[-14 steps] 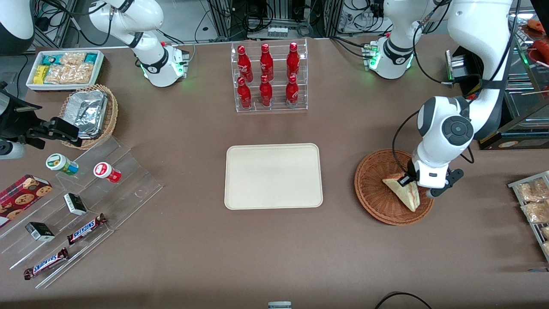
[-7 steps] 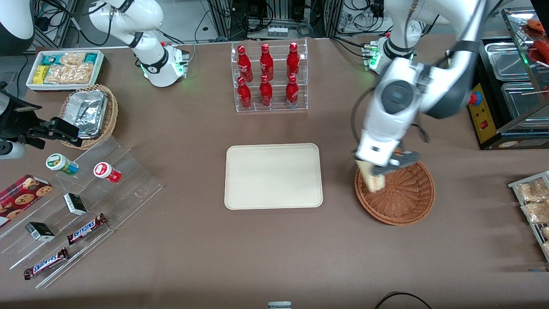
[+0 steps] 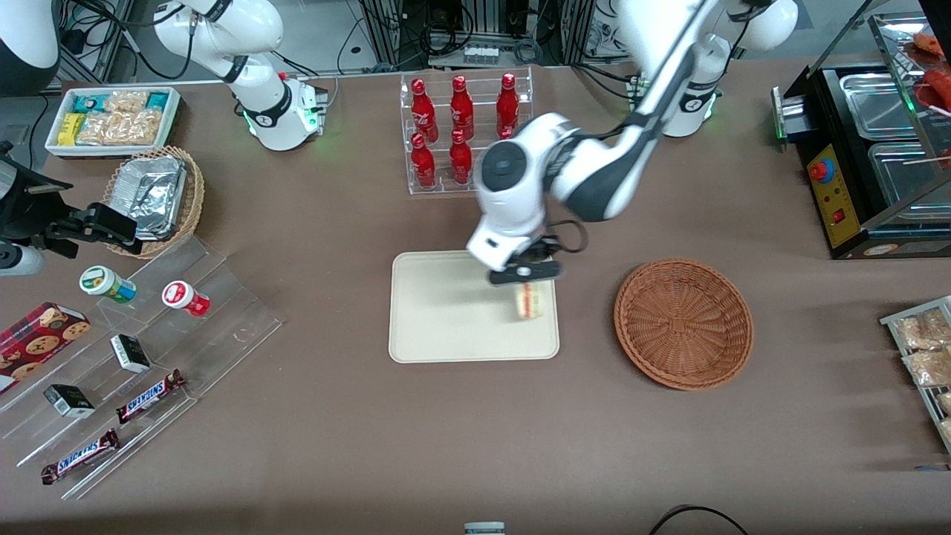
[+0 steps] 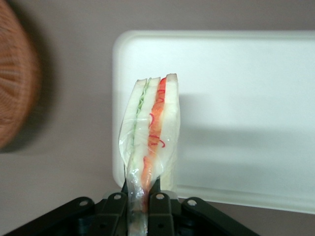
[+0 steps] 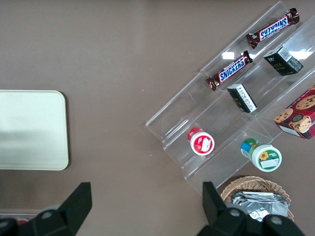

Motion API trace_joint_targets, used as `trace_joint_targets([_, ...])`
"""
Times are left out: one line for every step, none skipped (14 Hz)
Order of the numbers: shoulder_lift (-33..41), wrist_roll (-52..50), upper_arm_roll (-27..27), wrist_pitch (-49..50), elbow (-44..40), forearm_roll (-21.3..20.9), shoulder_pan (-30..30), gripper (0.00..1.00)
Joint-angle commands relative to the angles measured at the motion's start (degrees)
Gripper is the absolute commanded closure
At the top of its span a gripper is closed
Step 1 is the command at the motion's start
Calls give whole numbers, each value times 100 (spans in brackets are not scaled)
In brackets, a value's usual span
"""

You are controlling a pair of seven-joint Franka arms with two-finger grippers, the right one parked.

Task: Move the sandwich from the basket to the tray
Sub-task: 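Lift the sandwich and carry it with the left gripper over the cream tray, then lower the sandwich onto the tray and open the left gripper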

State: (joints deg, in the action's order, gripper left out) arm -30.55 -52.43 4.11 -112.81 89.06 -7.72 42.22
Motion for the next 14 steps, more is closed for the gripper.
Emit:
trace_joint_targets([-504,-188,-94,-160,-634,-80,286,100])
trace_joint_targets([-635,-250,-94,-275,-713,-89,365,100])
trace_joint_targets([-767,-259,-94,-363,-784,-89,409,100])
trace_joint_targets([-943,-285,-94,-468,-932,-106,505,100])
trace_joint_targets([-1101,-320,-120,-522,-1021,-107,541,100])
trace_joint_targets([-1224,-321,-121,-566,-1135,-115,550,100])
trace_joint_targets([-1304,-321,-121,-575,-1206,-115,541,100])
trace_joint_targets([-1366,-329,-129,-584,-1267,-115,550,100])
trace_joint_targets([-1410,-355,-129,-584,-1294,-115,559,100])
trace_joint_targets([-1454,-425,-129,-627,-1312,-124,559,100])
trace_joint_targets([-1480,-443,-129,-723,-1312,-159,559,100])
trace_joint_targets([-1489,-470,-129,-750,-1312,-290,550,100])
trace_joint_targets([-1515,-566,-121,-751,-1312,-387,550,99])
trace_joint_targets([-1542,-549,-121,-759,-1312,-405,550,60])
